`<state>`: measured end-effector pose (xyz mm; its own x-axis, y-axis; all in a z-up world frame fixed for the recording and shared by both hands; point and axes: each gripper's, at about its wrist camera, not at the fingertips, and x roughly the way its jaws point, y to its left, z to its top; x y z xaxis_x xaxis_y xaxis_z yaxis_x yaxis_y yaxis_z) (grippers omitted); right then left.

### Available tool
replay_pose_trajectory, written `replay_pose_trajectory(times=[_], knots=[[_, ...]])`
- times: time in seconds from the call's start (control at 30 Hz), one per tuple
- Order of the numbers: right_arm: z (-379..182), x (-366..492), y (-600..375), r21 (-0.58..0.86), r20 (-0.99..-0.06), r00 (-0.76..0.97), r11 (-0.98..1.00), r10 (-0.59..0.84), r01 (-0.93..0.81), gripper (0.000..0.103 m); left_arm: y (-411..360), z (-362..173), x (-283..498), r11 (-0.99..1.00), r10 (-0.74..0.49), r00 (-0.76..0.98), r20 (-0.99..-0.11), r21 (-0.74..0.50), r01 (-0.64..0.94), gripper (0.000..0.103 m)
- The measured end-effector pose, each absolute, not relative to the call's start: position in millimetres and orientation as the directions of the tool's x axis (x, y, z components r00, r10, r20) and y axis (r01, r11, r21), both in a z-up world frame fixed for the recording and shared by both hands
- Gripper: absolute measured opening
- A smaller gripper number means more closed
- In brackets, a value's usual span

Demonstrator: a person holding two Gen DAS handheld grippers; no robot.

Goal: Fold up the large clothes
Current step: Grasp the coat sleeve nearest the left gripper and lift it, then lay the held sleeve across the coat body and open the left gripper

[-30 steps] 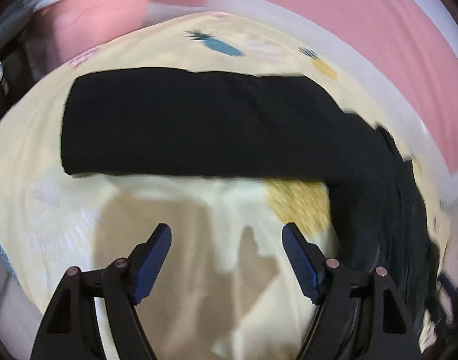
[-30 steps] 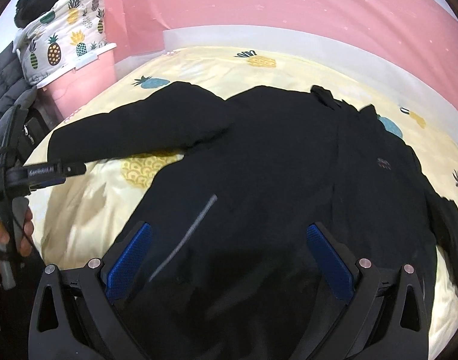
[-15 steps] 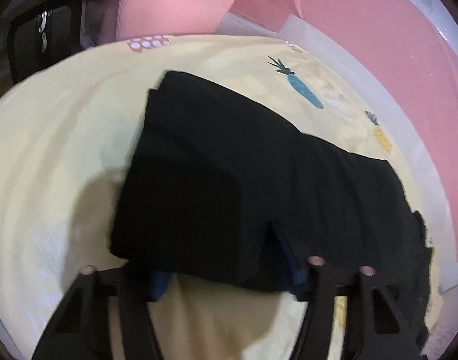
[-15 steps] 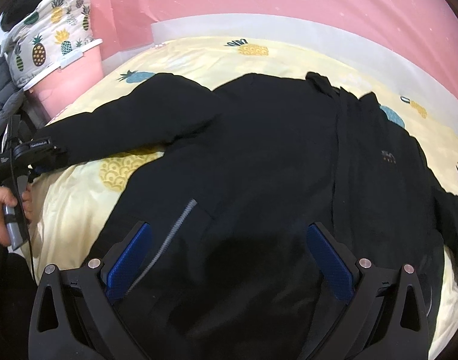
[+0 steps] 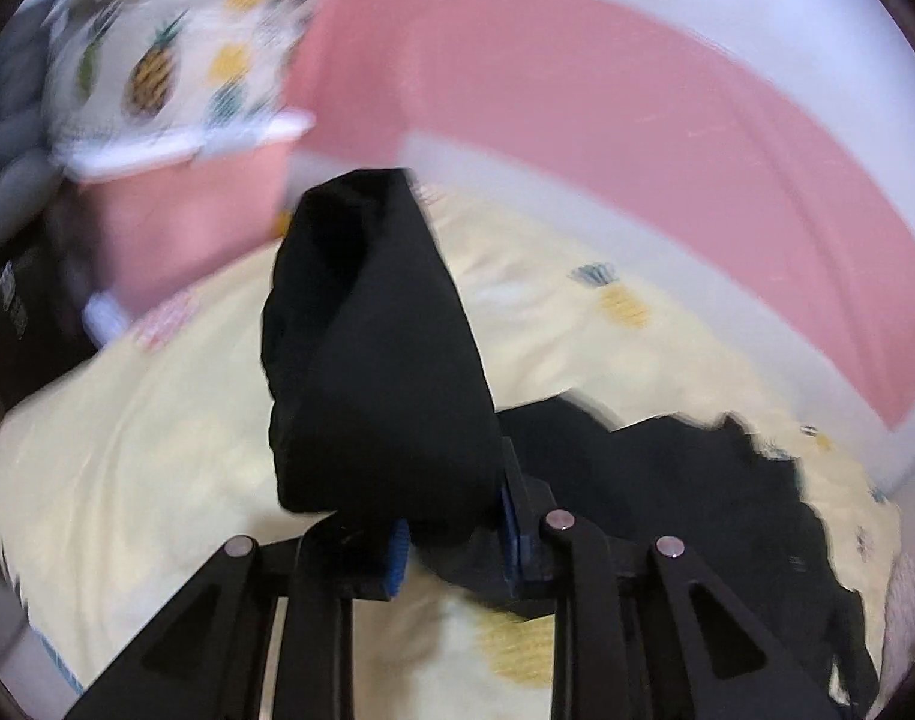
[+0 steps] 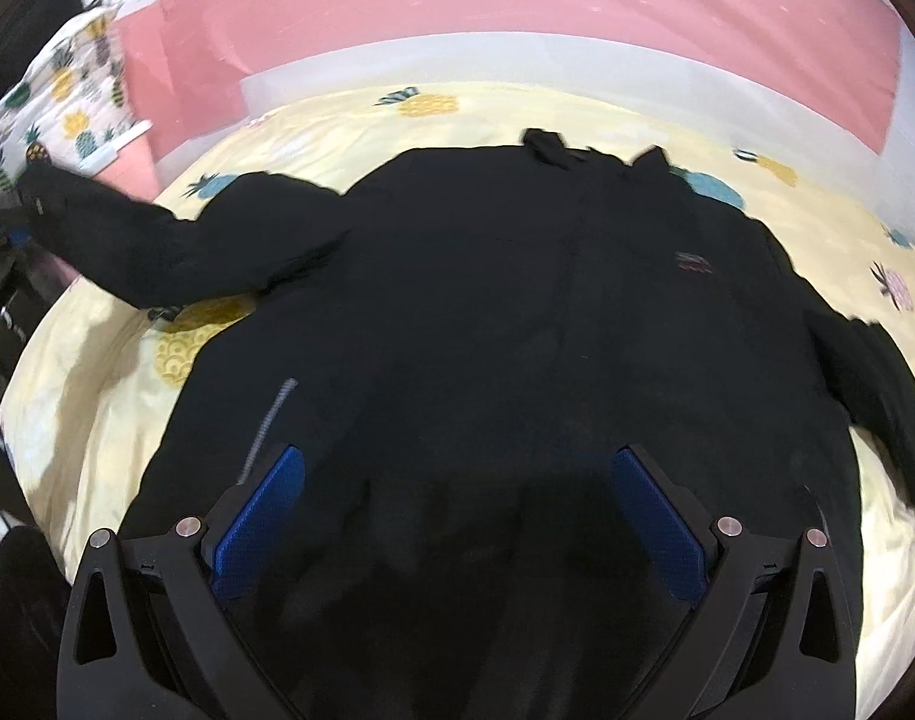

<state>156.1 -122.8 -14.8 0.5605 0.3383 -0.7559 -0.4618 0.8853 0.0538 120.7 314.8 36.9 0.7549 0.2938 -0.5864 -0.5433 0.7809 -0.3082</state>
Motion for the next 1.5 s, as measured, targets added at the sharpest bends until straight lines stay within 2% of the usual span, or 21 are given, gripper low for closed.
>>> replay_pose_trajectory(times=[0.2,0.37,0.67,0.9,0.97,1.0,1.13,1.23,1.3,1.37,1.5], knots=[[-14,154,-165,0.105,-0.745,0.585,0.923,0.32,-0.371,0.103,238,108,169,0.899,0.161,0.863,-0.479,-0.289,-0.328,0.025],[-17,153,-206,0.125,-0.746,0.603,0.949,0.283,-0.29,0.103,160,117,224,0.953,0.033,0.883,-0.468,-0.253,-0.169,0.024],[-37,164,-265,0.165,-0.77,0.595,0.973,0.229,-0.16,0.103,35,34,309,0.967,-0.193,0.774,-0.603,-0.252,0.045,0.024],[-53,171,-287,0.162,-0.784,0.586,0.979,0.203,-0.123,0.103,-37,-50,340,0.956,-0.282,0.624,-0.729,-0.267,0.121,0.025],[-56,173,-291,0.161,-0.789,0.582,0.981,0.196,-0.112,0.103,-44,-64,342,0.944,-0.325,0.588,-0.741,-0.295,0.149,0.036],[-57,174,-292,0.16,-0.79,0.581,0.981,0.193,-0.108,0.103,-48,-69,343,0.931,-0.36,0.554,-0.751,-0.324,0.166,0.048],[-56,176,-297,0.154,-0.79,0.586,0.984,0.179,-0.093,0.103,-57,-72,332,0.914,-0.405,0.514,-0.756,-0.35,0.206,0.063],[-46,180,-298,0.16,-0.776,0.604,0.983,0.182,-0.091,0.103,-40,-46,308,0.889,-0.455,0.558,-0.694,-0.391,0.238,0.066],[-39,185,-295,0.163,-0.765,0.615,0.981,0.19,-0.101,0.103,-18,-28,292,0.894,-0.441,0.599,-0.668,-0.384,0.231,0.066],[-31,194,-287,0.174,-0.752,0.625,0.978,0.208,-0.117,0.103,13,-14,279,0.91,-0.399,0.648,-0.648,-0.365,0.196,0.066],[-22,232,-266,0.225,-0.735,0.623,0.963,0.267,-0.147,0.102,95,-4,265,0.959,-0.209,0.724,-0.657,-0.282,0.021,0.065]])
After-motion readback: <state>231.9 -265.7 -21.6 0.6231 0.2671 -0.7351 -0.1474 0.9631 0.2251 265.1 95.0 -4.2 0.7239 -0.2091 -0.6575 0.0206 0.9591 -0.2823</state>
